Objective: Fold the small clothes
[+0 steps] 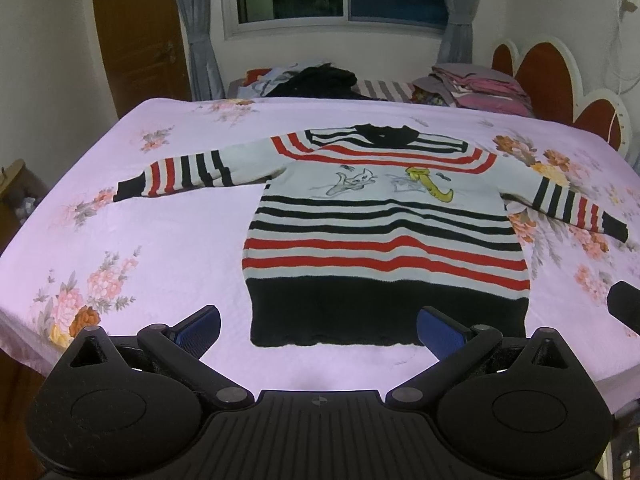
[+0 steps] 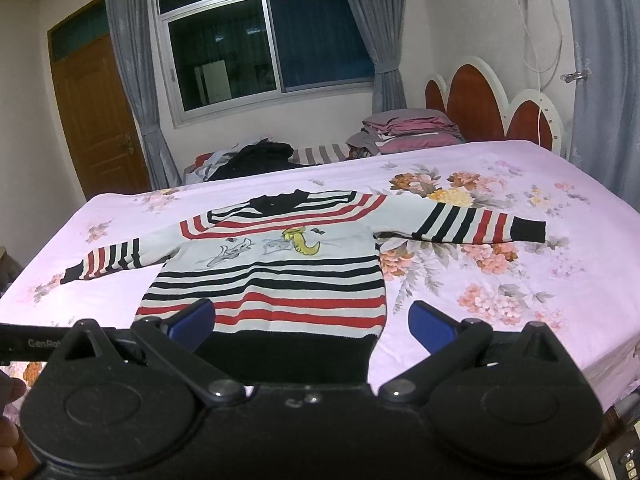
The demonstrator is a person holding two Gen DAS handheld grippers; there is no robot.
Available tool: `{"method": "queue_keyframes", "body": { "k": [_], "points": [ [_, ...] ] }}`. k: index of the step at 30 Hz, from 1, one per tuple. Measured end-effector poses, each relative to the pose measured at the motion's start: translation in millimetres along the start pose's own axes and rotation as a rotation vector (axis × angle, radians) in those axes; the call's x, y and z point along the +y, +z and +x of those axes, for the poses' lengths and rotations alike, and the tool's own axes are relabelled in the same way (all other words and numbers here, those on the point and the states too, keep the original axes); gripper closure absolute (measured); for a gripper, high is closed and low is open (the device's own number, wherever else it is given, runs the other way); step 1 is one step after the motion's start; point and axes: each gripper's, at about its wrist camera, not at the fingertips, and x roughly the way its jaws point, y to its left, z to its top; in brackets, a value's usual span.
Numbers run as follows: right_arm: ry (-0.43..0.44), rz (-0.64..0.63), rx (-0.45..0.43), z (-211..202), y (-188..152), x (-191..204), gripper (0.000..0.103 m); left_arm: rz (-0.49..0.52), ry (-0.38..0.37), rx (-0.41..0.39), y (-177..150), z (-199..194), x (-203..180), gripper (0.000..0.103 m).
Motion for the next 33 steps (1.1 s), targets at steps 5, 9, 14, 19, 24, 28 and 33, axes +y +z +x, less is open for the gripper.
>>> {"method": "queue_keyframes", "body": {
  "k": [5,9,14,19,24,28,33],
  "points": [
    [-0.006,0.002,0.007,2.6,0.3,-0.2,0.000,-0.006,0.003,0.002,-0.4,0.6,0.6,0.000],
    [-0.008,-0.003,0.014,5.1,0.1,3.6,0.000,-0.010,0.004,0.004,0.9,1.2,2.5,0.000],
    [-0.008,-0.007,0.021,6.9,-1.0,4.1,0.000,-0.018,0.010,0.003,1.3,1.9,4.0,0.000],
    [-0.011,-0.014,0.027,9.9,-2.2,4.9,0.000,-0.027,0.013,0.000,1.2,1.7,4.4,0.000],
    [-0.011,-0.017,0.030,10.3,-2.6,4.7,0.000,-0.030,0.013,0.003,1.1,2.0,4.4,0.000],
    [-0.011,-0.017,0.033,11.5,-2.7,4.7,0.000,-0.033,0.015,0.007,2.2,3.8,4.0,0.000],
    [-0.014,-0.017,0.034,12.6,-2.7,4.4,0.000,-0.035,0.019,0.011,3.1,5.8,4.5,0.000]
  ]
}}
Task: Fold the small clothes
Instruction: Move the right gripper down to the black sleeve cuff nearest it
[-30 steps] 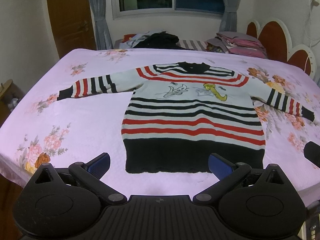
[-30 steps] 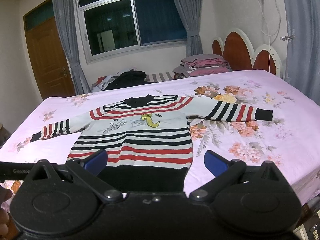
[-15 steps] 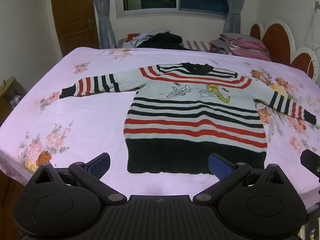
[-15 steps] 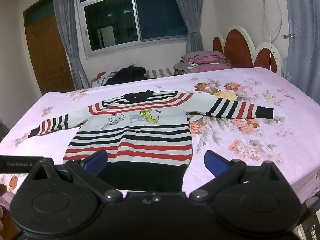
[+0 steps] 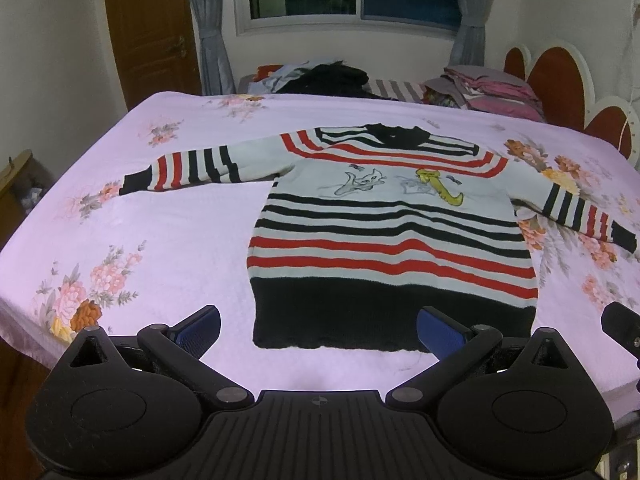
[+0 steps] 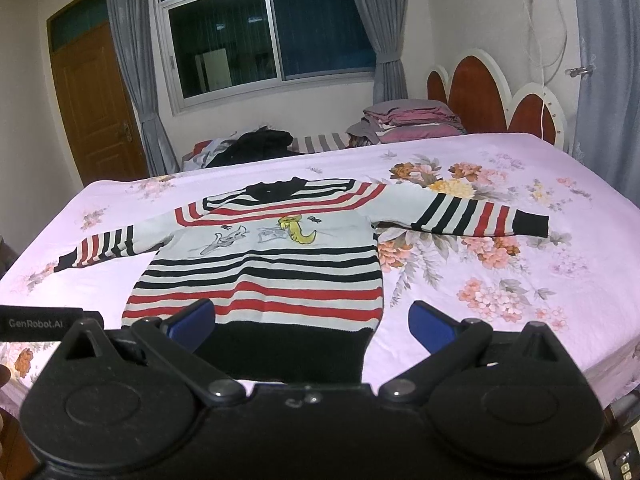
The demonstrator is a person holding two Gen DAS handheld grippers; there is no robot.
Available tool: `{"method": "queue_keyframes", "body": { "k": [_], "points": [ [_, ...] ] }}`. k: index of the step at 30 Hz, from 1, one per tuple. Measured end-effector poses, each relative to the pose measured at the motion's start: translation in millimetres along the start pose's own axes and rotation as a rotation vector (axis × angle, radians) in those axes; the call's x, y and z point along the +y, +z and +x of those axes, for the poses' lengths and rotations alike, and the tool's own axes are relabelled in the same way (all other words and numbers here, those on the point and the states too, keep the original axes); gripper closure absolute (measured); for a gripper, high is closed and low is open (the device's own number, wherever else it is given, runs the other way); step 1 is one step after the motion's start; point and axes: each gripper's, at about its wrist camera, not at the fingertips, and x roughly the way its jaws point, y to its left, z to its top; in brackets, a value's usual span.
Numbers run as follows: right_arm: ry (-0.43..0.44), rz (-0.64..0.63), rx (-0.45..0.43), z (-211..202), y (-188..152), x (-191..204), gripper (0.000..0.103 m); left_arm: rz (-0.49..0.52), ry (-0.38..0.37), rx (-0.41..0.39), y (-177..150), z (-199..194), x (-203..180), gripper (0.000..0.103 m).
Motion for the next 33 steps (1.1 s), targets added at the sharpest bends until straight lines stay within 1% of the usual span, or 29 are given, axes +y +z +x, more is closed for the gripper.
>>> {"method": "queue_keyframes", "body": {
  "k": [6,12,16,20,23,33],
  "points": [
    [-0.005,0.006,0.010,5.8,-2.8,-2.6,0.000,-0.002,0.006,0.007,5.2,9.3,-0.5,0.000],
    [-0.018,0.016,0.031,20.9,3.0,-7.6,0.000,0.008,0.008,0.015,11.7,23.3,-2.7,0.000],
    [-0.043,0.023,0.040,35.5,7.3,-9.5,0.000,0.020,0.013,0.014,21.3,37.5,-2.6,0.000],
    [-0.078,0.041,0.048,56.6,15.3,-12.5,0.000,0.024,0.015,0.012,40.7,61.0,2.2,0.000],
    [-0.124,0.049,0.045,76.3,24.2,-13.9,0.000,0.036,0.014,0.013,59.1,85.1,4.9,0.000],
    [-0.237,0.092,0.036,139.1,56.8,-17.8,0.001,0.060,-0.043,0.021,125.4,167.9,8.4,0.000]
  ]
}}
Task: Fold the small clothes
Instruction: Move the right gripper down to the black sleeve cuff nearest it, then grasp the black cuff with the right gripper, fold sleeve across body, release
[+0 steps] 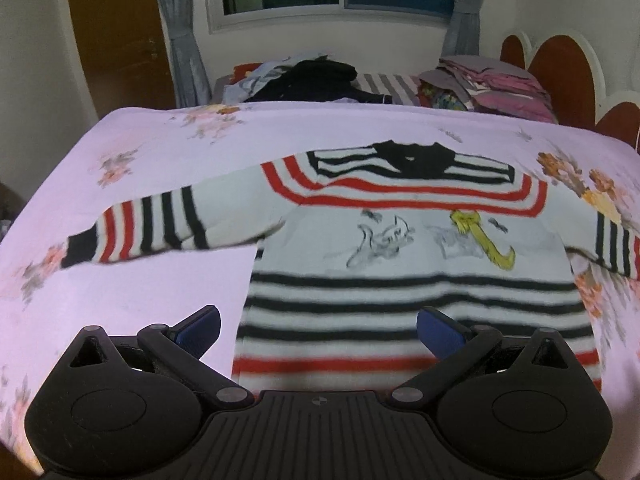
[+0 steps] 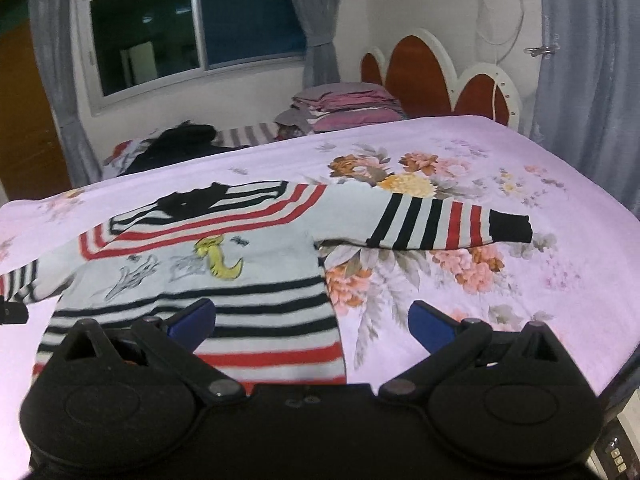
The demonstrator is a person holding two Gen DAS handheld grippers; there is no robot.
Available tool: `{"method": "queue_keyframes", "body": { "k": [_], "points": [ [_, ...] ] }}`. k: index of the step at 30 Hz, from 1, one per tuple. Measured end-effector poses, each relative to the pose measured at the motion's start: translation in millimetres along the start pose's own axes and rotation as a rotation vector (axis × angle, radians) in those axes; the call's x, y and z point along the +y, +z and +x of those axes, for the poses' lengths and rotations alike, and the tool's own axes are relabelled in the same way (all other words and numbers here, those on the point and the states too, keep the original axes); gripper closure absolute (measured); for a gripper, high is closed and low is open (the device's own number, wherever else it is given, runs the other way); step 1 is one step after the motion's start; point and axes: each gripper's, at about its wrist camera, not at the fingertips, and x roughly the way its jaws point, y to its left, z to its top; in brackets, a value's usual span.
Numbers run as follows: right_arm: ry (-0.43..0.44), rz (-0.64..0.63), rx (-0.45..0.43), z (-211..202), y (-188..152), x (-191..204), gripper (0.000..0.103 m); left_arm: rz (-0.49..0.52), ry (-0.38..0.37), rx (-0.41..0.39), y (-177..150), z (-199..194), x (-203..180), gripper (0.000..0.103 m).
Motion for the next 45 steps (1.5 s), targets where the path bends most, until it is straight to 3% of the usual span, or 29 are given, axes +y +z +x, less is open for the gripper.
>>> {"method": "queue_keyframes", "body": {
  "k": [10,15,19,27,36,42,44,45],
  "points": [
    [-0.078,0.033,0.009,50.3,26.7,-17.3,0.006,-0.013,-0.056,0.016,33.8,63.0,-14.5,0.000],
    [-0.094,0.070,0.038,91.4,35.1,-58.2,0.011,-0.007,-0.064,0.005,40.9,86.4,-42.0,0.000],
    [-0.112,0.107,0.087,128.5,42.0,-99.0,0.023,-0.016,-0.045,0.031,47.1,104.9,-69.4,0.000],
    [-0.164,0.276,0.162,191.5,48.6,-193.8,0.031,0.033,-0.021,0.065,60.2,132.2,-123.5,0.000],
    [-0.165,0.394,0.202,237.6,54.8,-241.7,0.036,0.009,0.024,0.098,67.8,155.2,-139.4,0.000],
    [-0.194,0.427,0.179,253.6,58.8,-255.5,0.055,-0.011,0.013,0.113,75.0,164.5,-137.6,0.000],
    [-0.204,0.432,0.162,253.9,59.7,-257.0,0.073,-0.009,0.000,0.122,76.7,167.6,-136.2,0.000],
    [-0.207,0.434,0.156,253.8,60.1,-257.8,0.078,0.001,-0.015,0.116,77.2,168.4,-136.4,0.000]
  ]
}}
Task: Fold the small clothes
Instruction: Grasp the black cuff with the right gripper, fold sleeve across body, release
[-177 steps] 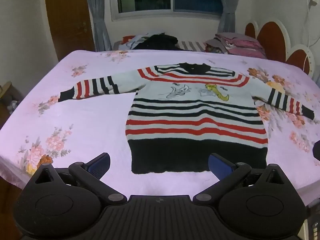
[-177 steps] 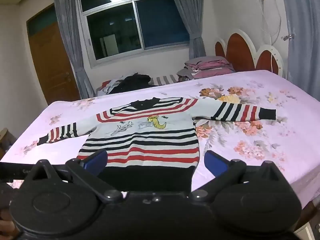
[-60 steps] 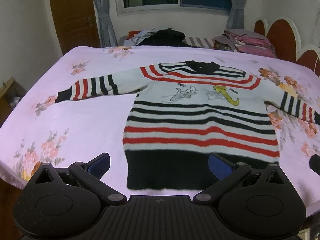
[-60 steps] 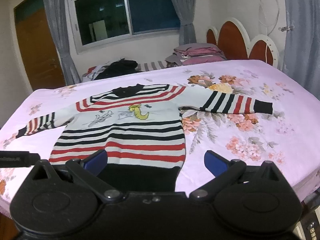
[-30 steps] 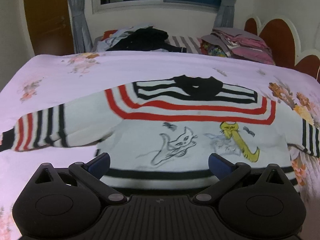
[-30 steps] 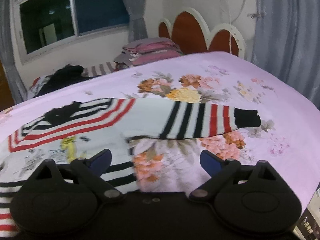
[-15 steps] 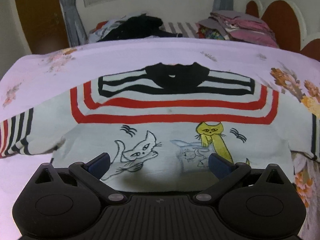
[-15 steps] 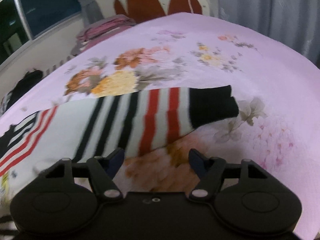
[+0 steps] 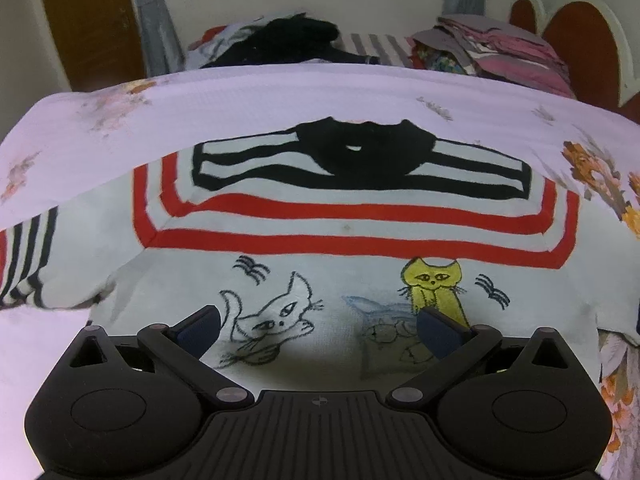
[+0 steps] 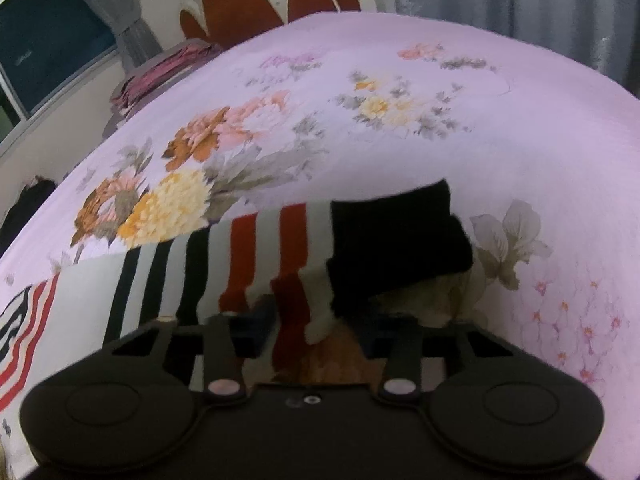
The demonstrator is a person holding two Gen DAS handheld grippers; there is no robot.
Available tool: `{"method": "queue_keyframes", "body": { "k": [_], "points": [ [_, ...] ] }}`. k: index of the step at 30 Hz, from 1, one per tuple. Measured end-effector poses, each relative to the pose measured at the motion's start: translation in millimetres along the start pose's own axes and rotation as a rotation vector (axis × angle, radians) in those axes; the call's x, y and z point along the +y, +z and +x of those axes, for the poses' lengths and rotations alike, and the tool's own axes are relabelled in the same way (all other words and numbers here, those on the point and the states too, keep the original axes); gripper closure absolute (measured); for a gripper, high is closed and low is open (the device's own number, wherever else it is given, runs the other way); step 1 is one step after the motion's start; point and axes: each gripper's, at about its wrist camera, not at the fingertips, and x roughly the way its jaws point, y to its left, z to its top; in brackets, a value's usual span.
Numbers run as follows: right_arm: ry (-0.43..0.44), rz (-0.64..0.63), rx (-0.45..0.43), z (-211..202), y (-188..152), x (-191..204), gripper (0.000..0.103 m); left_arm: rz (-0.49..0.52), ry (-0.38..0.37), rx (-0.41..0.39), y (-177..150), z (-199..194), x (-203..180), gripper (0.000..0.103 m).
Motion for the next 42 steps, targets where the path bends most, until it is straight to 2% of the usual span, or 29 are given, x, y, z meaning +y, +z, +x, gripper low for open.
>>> {"method": "queue_keyframes", "body": {
  "k": [3,8,12,16,20,23,28,29,31,33,37,41,42],
  "points": [
    [0.016,0.012,-0.034,-5.9,2.6,-0.6,0.091,0.014,-0.042,-0.025,1.3,-1.0,1.8,0.000],
    [0.067,-0.099,-0.141,-31.0,11.0,32.5,0.095,-0.008,-0.065,-0.043,11.7,-5.5,8.2,0.000],
    [0.175,-0.239,-0.205,-55.0,11.6,93.7,0.095,-0.072,-0.126,-0.056,23.5,-8.4,25.6,0.000],
    [0.315,-0.368,-0.211,-71.6,-5.9,169.2,0.095,-0.127,-0.165,-0.092,33.1,-8.6,50.6,0.000],
    [0.432,-0.478,-0.167,-72.6,-43.3,248.7,0.095,-0.127,-0.207,-0.100,36.7,-3.6,75.7,0.000],
    [0.500,-0.536,-0.088,-63.4,-79.4,298.9,0.095,-0.126,-0.218,-0.089,36.0,3.7,95.4,0.000],
    [0.533,-0.640,0.060,-38.7,-141.5,361.6,0.095,-0.141,-0.276,-0.041,33.4,22.4,116.1,0.000],
    [0.537,-0.651,0.084,-35.6,-150.6,365.5,0.095,-0.145,-0.286,-0.031,33.0,26.5,116.3,0.000],
    [0.543,-0.662,0.139,-32.5,-160.6,370.7,0.079,-0.154,-0.321,0.000,32.6,36.5,115.3,0.000],
    [0.558,-0.641,0.147,-37.8,-160.0,369.0,0.072,-0.158,-0.356,0.014,32.1,45.0,109.3,0.000],
    [0.533,-0.652,0.070,-70.3,-149.0,336.2,0.062,-0.124,-0.418,0.031,32.2,58.0,87.2,0.000],
    [0.419,-0.653,-0.017,-85.7,-137.2,282.7,0.055,-0.117,-0.441,0.071,27.0,71.1,69.8,0.001],
    [0.384,-0.644,-0.030,-86.1,-133.4,269.7,0.055,-0.133,-0.442,0.068,24.9,73.1,69.0,0.007]
  ]
}}
